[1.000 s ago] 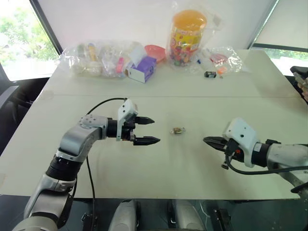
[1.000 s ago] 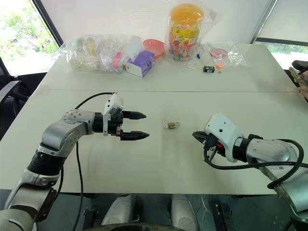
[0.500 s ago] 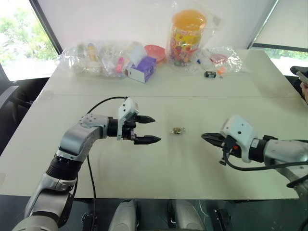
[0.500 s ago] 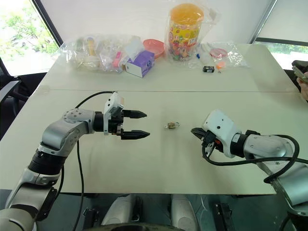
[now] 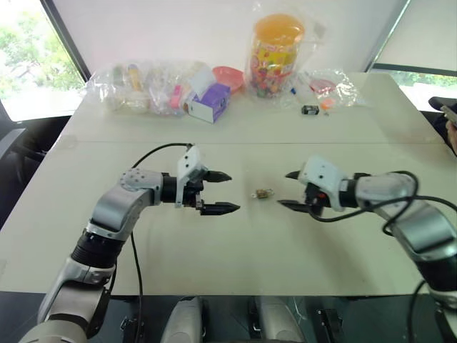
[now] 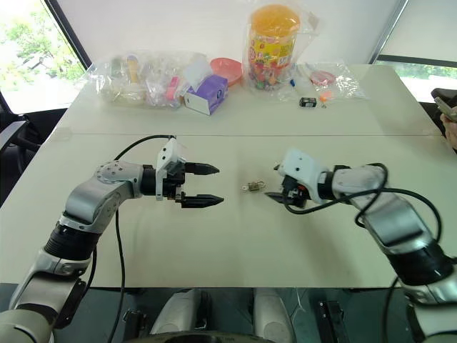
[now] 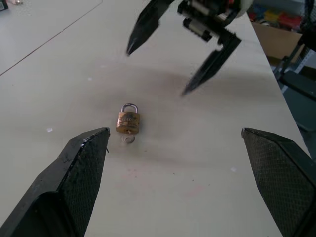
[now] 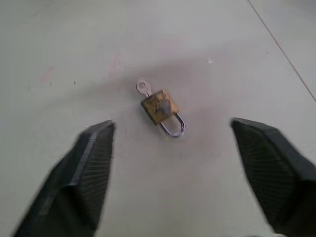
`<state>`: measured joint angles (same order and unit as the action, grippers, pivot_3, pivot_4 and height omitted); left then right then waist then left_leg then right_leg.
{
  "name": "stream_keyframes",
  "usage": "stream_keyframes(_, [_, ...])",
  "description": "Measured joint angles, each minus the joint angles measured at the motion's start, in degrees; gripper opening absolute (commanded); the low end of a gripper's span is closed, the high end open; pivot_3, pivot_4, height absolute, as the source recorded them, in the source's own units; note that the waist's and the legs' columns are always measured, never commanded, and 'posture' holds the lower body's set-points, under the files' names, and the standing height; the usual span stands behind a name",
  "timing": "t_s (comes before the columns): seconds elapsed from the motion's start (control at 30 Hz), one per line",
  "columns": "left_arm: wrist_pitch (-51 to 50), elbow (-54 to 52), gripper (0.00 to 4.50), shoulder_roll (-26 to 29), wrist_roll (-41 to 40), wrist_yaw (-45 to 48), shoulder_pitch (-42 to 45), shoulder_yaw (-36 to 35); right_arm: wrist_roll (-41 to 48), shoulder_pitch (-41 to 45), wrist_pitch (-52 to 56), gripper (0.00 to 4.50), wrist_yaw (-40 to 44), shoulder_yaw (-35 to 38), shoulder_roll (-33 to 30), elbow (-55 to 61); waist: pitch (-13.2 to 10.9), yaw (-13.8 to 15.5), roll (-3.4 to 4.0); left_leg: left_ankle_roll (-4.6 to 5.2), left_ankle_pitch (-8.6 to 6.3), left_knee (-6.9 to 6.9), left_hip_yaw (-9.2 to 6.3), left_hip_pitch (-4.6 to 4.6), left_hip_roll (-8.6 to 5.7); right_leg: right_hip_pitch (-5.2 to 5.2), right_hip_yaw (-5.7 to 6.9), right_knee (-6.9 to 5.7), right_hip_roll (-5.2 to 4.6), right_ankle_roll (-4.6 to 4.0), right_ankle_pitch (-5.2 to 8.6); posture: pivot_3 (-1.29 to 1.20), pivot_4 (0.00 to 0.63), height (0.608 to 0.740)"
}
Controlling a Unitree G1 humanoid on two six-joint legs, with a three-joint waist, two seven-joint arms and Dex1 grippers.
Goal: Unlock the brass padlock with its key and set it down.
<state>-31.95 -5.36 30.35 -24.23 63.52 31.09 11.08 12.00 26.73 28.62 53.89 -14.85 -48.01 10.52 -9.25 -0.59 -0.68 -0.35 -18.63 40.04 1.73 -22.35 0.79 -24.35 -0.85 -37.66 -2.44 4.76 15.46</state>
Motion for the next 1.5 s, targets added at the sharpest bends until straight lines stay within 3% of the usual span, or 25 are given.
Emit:
stream_keyframes(0.13, [0.3,-0.4,4.5,0.4,0.1,-0.1,-0.6,0.0,-2.6,2.7,-5.4,4.46,4.0,-3.1,3.2,-8.7,0.0,0.0,0.0,0.0,0.0,0.02,0.03,-0.04,-0.02,0.0,0.0,0.03,-0.08,0.01,0.0,0.0,0.15,0.735])
stream_keyframes(0.53, [1.3,-1.9,4.5,0.7,0.9,-1.5,-1.8,0.0,-6.3,13.3,-16.0,4.46,10.8,-3.2,13.1,-36.0,0.0,-0.2,0.02,-0.01,0.0,0.02,0.06,-0.01,0.02,-0.02,0.0,0.0,-0.12,0.01,-0.01,0.0,0.15,0.735])
stream_keyframes(0.63, [1.3,-2.2,4.5,0.9,1.1,-1.6,-2.3,0.0,-6.8,13.9,-17.9,3.62,12.3,-3.2,13.7,-37.7,0.0,-0.2,0.03,-0.01,0.0,0.02,0.05,0.0,0.03,-0.02,0.0,-0.01,-0.12,0.01,-0.01,0.0,0.15,0.735])
stream_keyframes(0.83, [1.3,-3.1,4.5,1.2,1.1,-1.6,-2.7,0.0,-8.0,13.8,-19.6,0.7,14.2,-3.5,14.4,-37.9,0.0,-0.2,0.04,-0.02,0.01,0.04,0.07,0.07,0.03,-0.02,-0.02,-0.15,-0.16,0.01,-0.01,0.0,0.15,0.735])
stream_keyframes(1.0, [1.3,-2.9,4.5,1.1,1.1,-1.6,-2.7,0.0,-8.9,12.6,-20.3,0.69,13.1,-2.8,14.4,-36.4,0.0,-0.2,0.03,-0.03,0.02,0.05,0.07,0.1,0.03,0.02,-0.02,-0.16,-0.18,0.01,-0.02,0.0,0.15,0.735])
stream_keyframes(1.1, [0.2,-0.7,4.5,-0.1,0.4,-2.1,-2.4,-0.4,-11.4,8.9,-24.4,0.69,7.2,-1.8,14.4,-31.5,0.0,-0.2,0.04,-0.03,0.02,0.05,0.08,0.11,0.03,0.01,-0.02,-0.19,-0.18,0.01,-0.01,0.0,0.15,0.735])
stream_keyframes(1.3, [-3.3,3.9,4.5,-2.5,-2.1,-2.7,0.9,-1.9,-22.7,-2.7,-38.0,0.69,-5.7,0.5,9.6,-10.2,0.0,0.0,0.06,-0.04,0.02,0.06,0.08,-0.08,-0.03,-0.19,-0.02,-0.22,-0.18,0.01,-0.01,0.0,0.15,0.735])
stream_keyframes(1.5, [-4.3,5.1,4.5,-4.1,-3.5,-1.5,3.2,-2.3,-29.8,-8.9,-41.7,0.69,-12.7,2.3,8.8,3.2,0.0,-0.1,0.05,-0.06,0.04,0.05,0.09,-0.03,-0.01,-0.18,-0.05,-0.24,-0.09,0.01,-0.01,0.0,0.15,0.735])
